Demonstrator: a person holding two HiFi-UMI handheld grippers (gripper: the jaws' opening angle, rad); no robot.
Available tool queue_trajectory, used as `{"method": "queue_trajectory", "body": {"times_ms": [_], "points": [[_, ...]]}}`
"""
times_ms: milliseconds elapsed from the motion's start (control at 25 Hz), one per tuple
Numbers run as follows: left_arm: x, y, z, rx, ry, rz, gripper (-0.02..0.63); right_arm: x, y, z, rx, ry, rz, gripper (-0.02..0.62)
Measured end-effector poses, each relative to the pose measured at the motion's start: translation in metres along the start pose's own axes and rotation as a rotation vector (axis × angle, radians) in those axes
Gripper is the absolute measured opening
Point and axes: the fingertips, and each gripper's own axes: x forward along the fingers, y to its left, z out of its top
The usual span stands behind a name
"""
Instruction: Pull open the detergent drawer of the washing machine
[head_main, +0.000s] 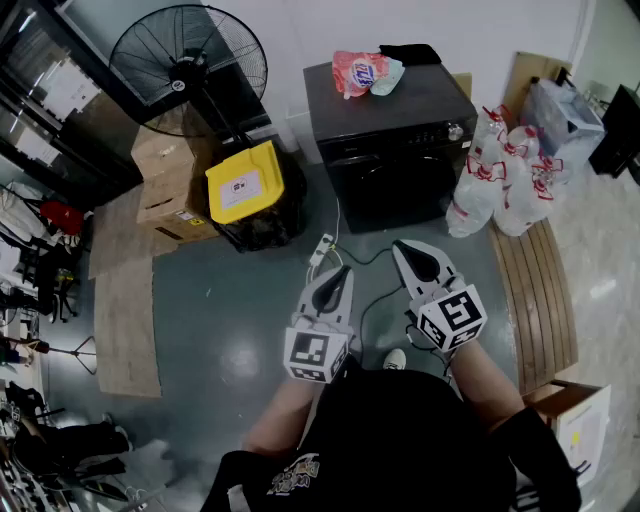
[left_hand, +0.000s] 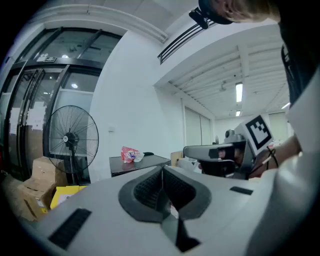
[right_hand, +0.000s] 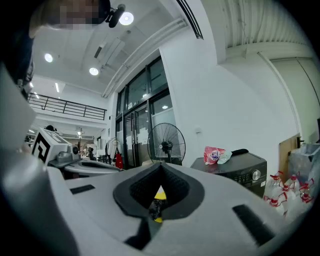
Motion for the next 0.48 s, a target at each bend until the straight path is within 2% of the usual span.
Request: {"method": "queue_trajectory", "body": {"times_ms": [440, 480], "points": [[0.003, 0.026, -0.001, -0.008, -0.031, 0.004, 0.017, 0.021, -0.004, -0.007, 0.047, -0.007, -0.022, 0.009], [0.004, 0.029, -0.001, -0.011, -0.034, -0.003, 0.049, 0.024, -0.004, -0.008, 0.06, -0.009, -0.021, 0.011]]}}
